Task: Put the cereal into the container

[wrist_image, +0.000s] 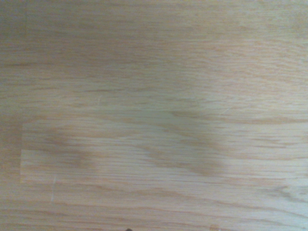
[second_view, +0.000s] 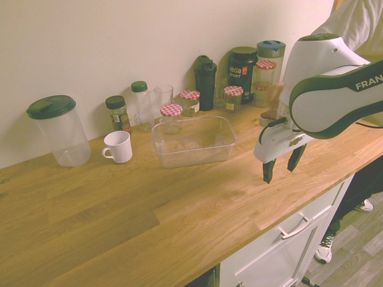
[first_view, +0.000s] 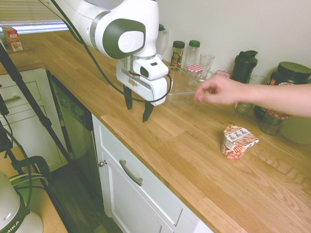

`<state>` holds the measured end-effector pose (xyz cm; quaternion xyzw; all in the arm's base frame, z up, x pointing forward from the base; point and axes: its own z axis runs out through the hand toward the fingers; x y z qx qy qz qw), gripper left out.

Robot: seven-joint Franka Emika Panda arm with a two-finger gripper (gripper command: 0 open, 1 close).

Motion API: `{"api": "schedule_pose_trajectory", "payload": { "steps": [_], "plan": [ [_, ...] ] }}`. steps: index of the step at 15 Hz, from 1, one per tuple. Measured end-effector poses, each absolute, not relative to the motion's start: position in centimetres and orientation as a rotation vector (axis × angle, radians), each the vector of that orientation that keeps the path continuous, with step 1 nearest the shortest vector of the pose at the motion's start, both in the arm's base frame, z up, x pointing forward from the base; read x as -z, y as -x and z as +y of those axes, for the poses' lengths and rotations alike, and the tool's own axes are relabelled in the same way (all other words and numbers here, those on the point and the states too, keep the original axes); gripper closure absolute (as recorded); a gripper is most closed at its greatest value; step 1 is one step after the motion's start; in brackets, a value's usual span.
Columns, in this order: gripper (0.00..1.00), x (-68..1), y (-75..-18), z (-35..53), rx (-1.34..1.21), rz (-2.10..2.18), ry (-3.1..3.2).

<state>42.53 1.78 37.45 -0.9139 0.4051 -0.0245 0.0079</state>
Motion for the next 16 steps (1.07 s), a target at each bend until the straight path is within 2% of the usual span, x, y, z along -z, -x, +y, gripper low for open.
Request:
{"api": "schedule_pose_trajectory", "payload": {
  "steps": [6,16],
  "plan": [
    [0.00,-38.0,-43.3,0.2,0.170,1.388,2.750],
    [0.00,-37.6,-44.9,-10.7,0.533,1.809,2.431]
  ]
}}
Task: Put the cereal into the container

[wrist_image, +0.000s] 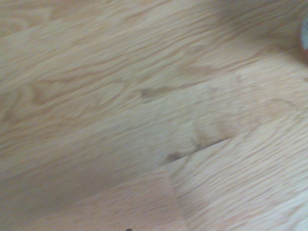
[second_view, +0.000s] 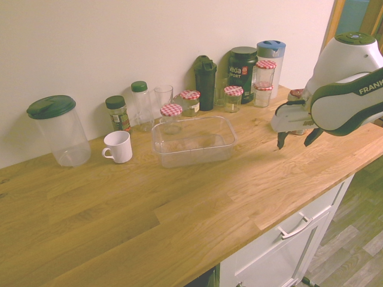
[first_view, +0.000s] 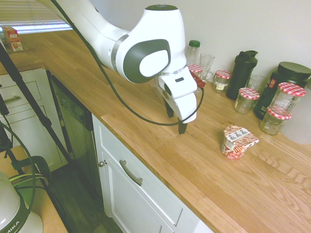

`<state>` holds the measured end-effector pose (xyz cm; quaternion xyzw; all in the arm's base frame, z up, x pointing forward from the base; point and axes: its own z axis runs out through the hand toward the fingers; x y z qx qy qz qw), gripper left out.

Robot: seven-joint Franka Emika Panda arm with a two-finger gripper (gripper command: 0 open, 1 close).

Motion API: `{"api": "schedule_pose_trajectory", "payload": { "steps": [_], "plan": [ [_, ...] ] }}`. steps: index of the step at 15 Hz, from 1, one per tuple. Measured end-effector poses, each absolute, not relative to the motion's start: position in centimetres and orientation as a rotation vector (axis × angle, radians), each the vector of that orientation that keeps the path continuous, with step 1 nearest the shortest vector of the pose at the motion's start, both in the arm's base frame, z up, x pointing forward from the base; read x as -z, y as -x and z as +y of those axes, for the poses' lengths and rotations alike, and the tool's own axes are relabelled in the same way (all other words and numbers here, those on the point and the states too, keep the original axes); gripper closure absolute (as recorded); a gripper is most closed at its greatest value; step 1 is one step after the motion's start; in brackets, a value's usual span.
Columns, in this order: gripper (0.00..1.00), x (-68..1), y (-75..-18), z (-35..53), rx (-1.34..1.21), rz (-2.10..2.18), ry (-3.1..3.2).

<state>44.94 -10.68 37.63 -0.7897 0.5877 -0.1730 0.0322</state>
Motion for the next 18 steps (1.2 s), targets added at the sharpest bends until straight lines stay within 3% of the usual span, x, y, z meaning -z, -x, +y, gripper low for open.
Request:
{"api": "schedule_pose_trajectory", "payload": {
  "steps": [8,18],
  "plan": [
    [0.00,-36.4,-47.6,-19.6,0.680,1.979,2.248],
    [0.00,-34.5,-51.9,-22.4,0.825,2.010,2.226]
  ]
}}
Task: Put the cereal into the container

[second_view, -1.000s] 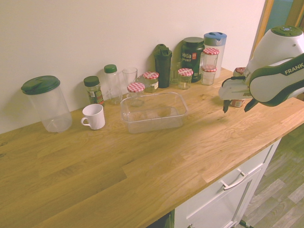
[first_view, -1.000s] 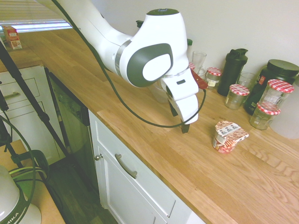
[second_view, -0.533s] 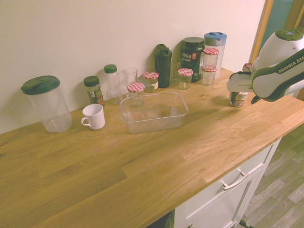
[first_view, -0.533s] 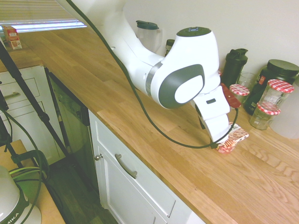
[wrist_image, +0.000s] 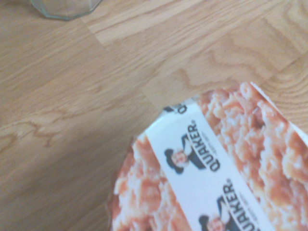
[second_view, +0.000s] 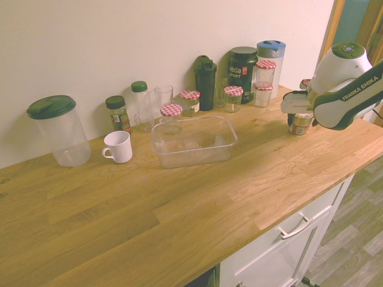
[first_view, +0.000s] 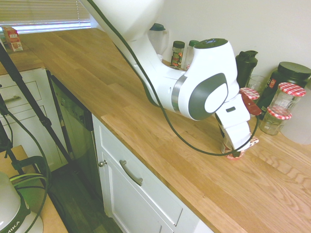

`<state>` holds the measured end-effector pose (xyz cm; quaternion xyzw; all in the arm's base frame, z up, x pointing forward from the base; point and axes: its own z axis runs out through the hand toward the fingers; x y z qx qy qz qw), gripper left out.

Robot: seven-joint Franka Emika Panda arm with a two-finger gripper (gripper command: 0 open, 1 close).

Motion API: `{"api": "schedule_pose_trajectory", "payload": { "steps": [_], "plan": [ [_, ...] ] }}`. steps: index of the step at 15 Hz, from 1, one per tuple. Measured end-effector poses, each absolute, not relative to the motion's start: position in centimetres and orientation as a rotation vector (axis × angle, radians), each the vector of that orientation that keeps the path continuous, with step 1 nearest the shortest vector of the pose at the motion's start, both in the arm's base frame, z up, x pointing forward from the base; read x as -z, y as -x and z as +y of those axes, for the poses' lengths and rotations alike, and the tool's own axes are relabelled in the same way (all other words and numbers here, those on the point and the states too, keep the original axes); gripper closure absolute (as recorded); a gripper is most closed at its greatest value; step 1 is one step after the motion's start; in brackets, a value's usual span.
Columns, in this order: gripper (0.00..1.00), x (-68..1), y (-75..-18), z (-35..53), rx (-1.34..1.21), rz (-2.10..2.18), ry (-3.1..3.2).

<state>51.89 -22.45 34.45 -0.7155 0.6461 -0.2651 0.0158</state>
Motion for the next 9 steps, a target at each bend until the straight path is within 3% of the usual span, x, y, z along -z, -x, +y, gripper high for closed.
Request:
{"api": "schedule_pose_trajectory", "payload": {
  "steps": [1,2,9],
  "plan": [
    [0.00,-34.4,-52.0,-22.7,0.847,2.004,2.225],
    [1.00,-34.2,-52.0,-22.9,0.865,2.000,2.227],
    [1.00,-34.3,-52.4,-21.8,0.931,1.982,2.243]
  ]
}}
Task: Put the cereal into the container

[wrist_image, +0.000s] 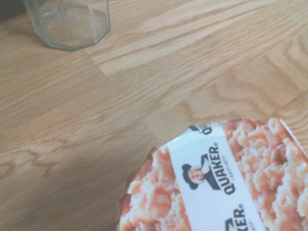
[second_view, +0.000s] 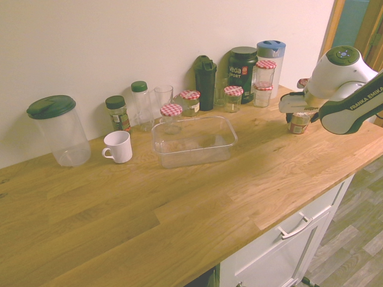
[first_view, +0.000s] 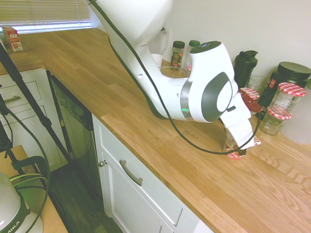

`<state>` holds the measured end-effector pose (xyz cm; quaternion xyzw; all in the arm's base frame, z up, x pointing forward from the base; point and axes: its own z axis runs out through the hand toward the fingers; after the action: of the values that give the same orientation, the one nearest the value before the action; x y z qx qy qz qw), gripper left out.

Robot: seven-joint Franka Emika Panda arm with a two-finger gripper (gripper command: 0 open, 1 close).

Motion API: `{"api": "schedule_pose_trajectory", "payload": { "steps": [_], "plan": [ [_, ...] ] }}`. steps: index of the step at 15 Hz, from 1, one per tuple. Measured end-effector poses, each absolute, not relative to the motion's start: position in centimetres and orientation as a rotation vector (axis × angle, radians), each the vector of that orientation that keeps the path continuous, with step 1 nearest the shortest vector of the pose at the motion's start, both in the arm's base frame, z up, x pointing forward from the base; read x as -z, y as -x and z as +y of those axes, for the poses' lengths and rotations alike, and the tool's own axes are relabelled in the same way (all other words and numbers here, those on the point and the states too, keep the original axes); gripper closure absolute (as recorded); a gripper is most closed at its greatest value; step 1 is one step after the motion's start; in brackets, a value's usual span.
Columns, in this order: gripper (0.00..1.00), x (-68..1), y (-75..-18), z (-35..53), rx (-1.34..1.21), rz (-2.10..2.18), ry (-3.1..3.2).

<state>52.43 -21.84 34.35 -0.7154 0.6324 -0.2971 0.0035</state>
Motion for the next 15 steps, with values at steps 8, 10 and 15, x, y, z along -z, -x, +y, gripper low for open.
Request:
{"api": "schedule_pose_trajectory", "payload": {
  "steps": [8,10,15],
  "plan": [
    [1.00,-34.6,-52.5,-21.9,0.960,1.985,2.202],
    [1.00,-35.0,-52.6,-21.7,0.977,1.975,2.185],
    [1.00,-40.8,-52.5,-18.0,1.094,1.922,2.152]
  ]
}}
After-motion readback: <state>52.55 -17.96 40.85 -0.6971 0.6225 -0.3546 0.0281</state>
